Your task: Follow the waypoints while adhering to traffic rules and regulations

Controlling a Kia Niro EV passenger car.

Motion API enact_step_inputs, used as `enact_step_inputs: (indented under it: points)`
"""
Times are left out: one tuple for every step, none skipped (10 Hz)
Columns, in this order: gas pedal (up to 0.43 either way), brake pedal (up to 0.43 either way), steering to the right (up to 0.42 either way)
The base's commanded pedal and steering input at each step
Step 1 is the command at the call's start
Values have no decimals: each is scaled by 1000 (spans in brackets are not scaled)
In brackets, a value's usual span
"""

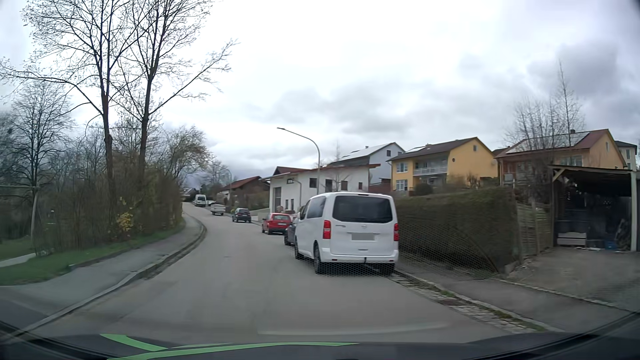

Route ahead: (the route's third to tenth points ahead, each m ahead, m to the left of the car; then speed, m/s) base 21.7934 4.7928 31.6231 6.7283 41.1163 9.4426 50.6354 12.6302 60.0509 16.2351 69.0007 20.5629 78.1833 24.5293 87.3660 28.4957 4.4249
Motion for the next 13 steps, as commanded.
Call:
enact_step_inputs:
  points:
    - [189,0,-324]
    - [189,0,-285]
    - [189,0,-245]
    - [189,0,-212]
    - [189,0,-175]
    - [189,0,-152]
    - [189,0,-133]
    - [189,0,-111]
    - [189,0,-66]
    - [189,0,-26]
    - [189,0,-8]
    - [189,0,0]
    - [189,0,4]
